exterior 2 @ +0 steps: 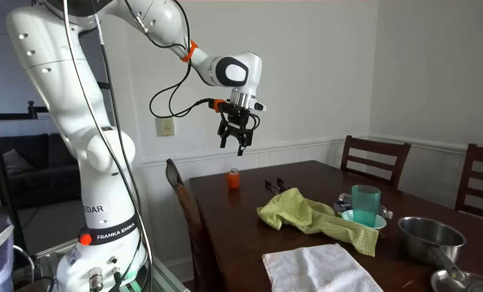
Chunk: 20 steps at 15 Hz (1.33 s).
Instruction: Fold the white towel twice
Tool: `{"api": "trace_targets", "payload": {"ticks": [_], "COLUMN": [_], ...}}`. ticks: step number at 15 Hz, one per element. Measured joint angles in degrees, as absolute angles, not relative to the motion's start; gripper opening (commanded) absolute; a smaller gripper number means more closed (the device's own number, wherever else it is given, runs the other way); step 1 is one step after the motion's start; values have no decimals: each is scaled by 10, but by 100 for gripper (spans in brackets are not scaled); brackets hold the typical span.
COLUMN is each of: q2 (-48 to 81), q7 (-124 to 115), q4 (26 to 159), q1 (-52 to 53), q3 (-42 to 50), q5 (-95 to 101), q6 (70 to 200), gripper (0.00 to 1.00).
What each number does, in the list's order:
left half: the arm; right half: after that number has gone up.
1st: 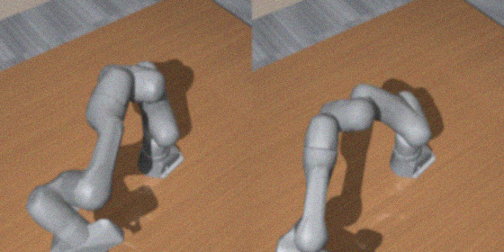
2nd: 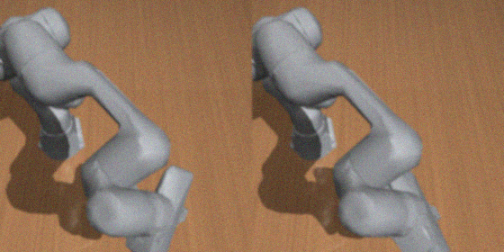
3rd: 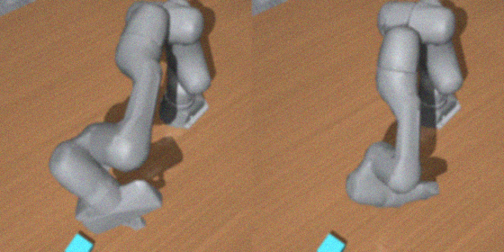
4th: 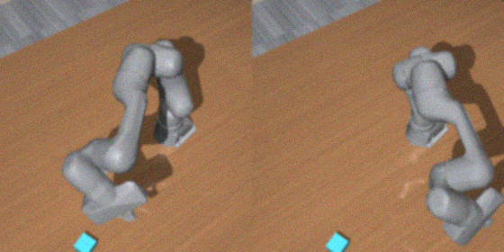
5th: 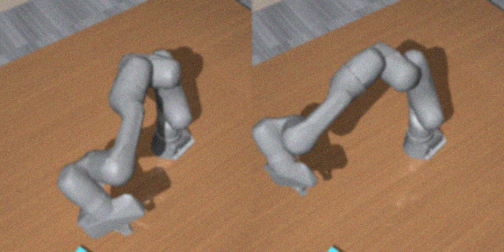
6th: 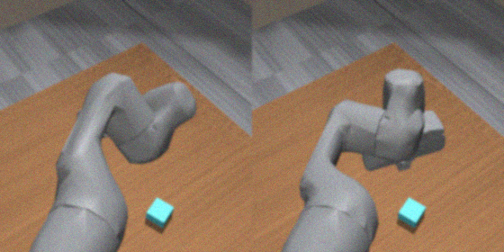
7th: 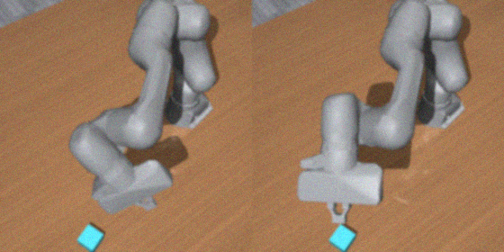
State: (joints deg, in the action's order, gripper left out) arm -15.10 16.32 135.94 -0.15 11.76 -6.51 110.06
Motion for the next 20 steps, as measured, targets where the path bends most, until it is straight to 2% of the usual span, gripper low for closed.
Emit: {"api": "trace_targets", "payload": {"ticks": [9, 13, 20], "q2": [-150, -117, -7], "q7": [162, 132, 109], "q4": [1359, 1358, 1340], "q1": [-3, -35, -105], "q3": [116, 115, 133], "q5": [-65, -59, 2], "q6": [1100, 1106, 1238], "gripper": [100, 100, 100]}}
